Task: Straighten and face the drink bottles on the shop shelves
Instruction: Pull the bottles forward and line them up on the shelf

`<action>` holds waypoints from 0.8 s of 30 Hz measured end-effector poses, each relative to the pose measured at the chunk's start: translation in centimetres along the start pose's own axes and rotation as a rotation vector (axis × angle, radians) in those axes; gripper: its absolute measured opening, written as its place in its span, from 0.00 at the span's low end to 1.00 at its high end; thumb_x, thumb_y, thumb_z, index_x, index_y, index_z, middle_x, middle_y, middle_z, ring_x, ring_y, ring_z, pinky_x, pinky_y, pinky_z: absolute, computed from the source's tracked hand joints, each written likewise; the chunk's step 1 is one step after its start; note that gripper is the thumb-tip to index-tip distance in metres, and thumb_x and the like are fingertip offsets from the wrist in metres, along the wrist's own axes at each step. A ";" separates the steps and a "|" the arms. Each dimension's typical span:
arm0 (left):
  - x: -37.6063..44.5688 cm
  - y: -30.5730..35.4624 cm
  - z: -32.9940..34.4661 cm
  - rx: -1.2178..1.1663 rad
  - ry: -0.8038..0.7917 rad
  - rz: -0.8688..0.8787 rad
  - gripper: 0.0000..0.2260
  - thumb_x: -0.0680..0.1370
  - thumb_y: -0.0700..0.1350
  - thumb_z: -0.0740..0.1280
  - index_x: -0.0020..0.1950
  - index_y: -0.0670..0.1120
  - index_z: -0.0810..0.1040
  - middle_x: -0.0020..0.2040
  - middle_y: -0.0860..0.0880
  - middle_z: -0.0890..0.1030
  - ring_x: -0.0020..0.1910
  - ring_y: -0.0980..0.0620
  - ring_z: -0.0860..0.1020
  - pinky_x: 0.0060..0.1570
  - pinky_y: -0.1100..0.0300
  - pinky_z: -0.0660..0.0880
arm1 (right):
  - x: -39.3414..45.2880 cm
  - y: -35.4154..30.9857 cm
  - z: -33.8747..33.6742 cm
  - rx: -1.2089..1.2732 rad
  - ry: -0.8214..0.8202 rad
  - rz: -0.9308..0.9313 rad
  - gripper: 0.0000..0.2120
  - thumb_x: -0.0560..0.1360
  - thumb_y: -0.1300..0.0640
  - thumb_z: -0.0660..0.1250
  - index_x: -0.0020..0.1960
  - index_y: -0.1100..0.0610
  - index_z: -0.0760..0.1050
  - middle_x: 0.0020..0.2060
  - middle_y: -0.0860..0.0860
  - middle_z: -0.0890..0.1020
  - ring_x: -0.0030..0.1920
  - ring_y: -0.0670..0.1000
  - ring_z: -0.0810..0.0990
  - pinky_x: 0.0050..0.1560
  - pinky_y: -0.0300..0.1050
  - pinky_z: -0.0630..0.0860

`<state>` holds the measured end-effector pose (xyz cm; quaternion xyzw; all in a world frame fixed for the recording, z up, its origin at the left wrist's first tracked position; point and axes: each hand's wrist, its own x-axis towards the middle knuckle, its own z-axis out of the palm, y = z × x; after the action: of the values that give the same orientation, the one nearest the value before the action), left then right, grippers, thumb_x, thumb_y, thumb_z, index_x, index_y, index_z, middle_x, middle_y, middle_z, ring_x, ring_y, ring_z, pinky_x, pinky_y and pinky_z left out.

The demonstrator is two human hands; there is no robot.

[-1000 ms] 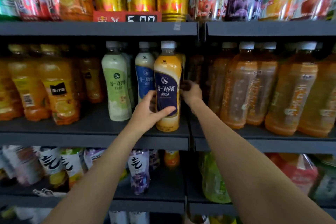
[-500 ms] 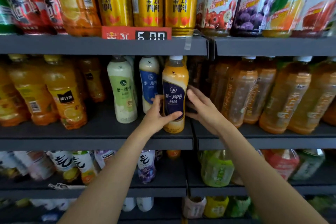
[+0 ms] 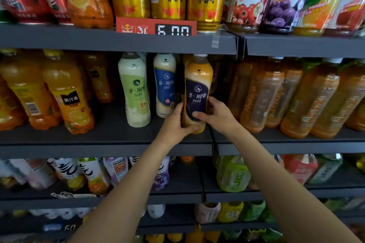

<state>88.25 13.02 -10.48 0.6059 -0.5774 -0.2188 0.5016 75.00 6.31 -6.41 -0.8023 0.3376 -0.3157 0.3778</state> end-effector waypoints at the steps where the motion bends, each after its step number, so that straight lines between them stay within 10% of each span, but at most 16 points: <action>1: 0.0 -0.4 -0.1 -0.010 0.000 -0.019 0.34 0.69 0.43 0.75 0.71 0.48 0.63 0.63 0.51 0.74 0.64 0.52 0.72 0.66 0.51 0.69 | 0.0 -0.1 0.1 -0.036 0.024 -0.006 0.24 0.71 0.58 0.72 0.65 0.59 0.70 0.59 0.54 0.78 0.60 0.52 0.76 0.60 0.45 0.72; 16: 1.2 -0.3 0.1 0.042 0.032 -0.091 0.36 0.71 0.45 0.73 0.75 0.50 0.58 0.67 0.50 0.71 0.67 0.51 0.69 0.68 0.50 0.66 | -0.6 -0.1 0.7 -0.049 0.075 0.067 0.21 0.74 0.60 0.70 0.64 0.61 0.70 0.59 0.55 0.78 0.59 0.52 0.76 0.53 0.35 0.70; 20: -0.7 1.8 1.6 0.255 0.463 0.038 0.29 0.71 0.44 0.74 0.67 0.41 0.66 0.64 0.43 0.69 0.63 0.45 0.70 0.63 0.50 0.70 | -2.5 0.0 -1.9 -0.121 0.305 -0.030 0.18 0.73 0.60 0.70 0.61 0.63 0.73 0.53 0.54 0.80 0.52 0.47 0.77 0.46 0.22 0.68; 24: -1.3 5.1 4.6 0.374 0.557 0.280 0.14 0.72 0.36 0.68 0.56 0.39 0.72 0.53 0.42 0.72 0.53 0.45 0.74 0.54 0.53 0.73 | -3.9 0.1 -5.4 -0.263 0.723 -0.058 0.20 0.74 0.58 0.69 0.62 0.63 0.69 0.59 0.57 0.72 0.61 0.55 0.72 0.62 0.42 0.70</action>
<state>81.57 13.47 -8.37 0.6386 -0.5261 0.1351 0.5451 68.60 7.22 -4.72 -0.6901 0.4640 -0.5426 0.1190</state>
